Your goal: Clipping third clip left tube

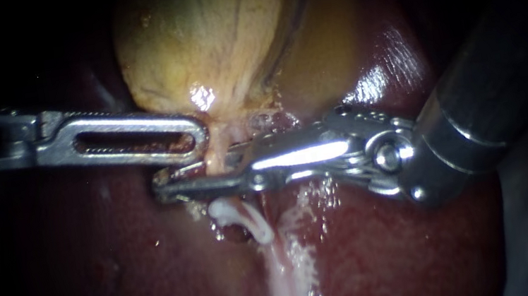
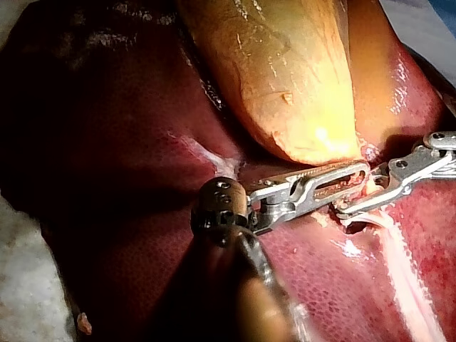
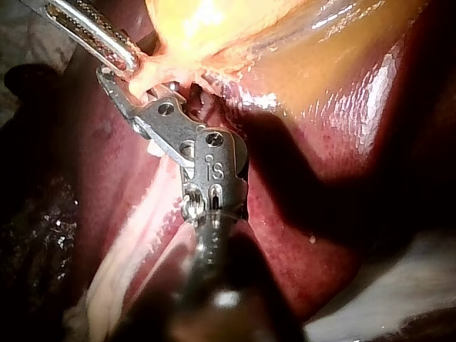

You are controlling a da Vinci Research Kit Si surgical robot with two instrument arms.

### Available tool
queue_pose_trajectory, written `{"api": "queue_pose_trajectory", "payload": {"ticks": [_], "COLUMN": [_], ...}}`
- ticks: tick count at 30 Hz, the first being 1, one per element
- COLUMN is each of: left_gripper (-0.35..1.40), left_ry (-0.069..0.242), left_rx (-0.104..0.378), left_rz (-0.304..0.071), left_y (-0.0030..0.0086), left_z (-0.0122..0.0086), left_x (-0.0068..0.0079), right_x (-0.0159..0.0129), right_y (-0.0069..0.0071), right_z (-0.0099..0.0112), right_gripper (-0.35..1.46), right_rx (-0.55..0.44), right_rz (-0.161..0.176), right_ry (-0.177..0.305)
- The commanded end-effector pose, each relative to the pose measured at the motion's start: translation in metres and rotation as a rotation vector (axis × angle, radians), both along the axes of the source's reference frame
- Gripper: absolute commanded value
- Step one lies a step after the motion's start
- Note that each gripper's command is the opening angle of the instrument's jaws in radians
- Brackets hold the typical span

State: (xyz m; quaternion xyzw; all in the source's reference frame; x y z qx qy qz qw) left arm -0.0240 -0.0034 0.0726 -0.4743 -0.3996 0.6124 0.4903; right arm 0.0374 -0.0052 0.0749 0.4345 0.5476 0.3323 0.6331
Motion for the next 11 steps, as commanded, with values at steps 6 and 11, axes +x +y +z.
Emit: {"api": "queue_pose_trajectory", "payload": {"ticks": [6, 11], "left_gripper": [-0.35, -0.35], "left_ry": [0.000, -0.001], "left_rx": [0.000, 0.000], "left_rz": [0.000, 0.001], "left_y": [0.0001, 0.0002], "left_z": [0.0001, 0.0003], "left_x": [0.0000, 0.0000], "right_x": [0.0001, 0.0001], "right_y": [-0.0004, -0.0004], "right_z": [0.0003, 0.0004], "right_gripper": [-0.35, -0.35], "right_rx": [0.002, 0.002], "right_rz": [-0.006, -0.010], "right_ry": [0.000, -0.001]}}
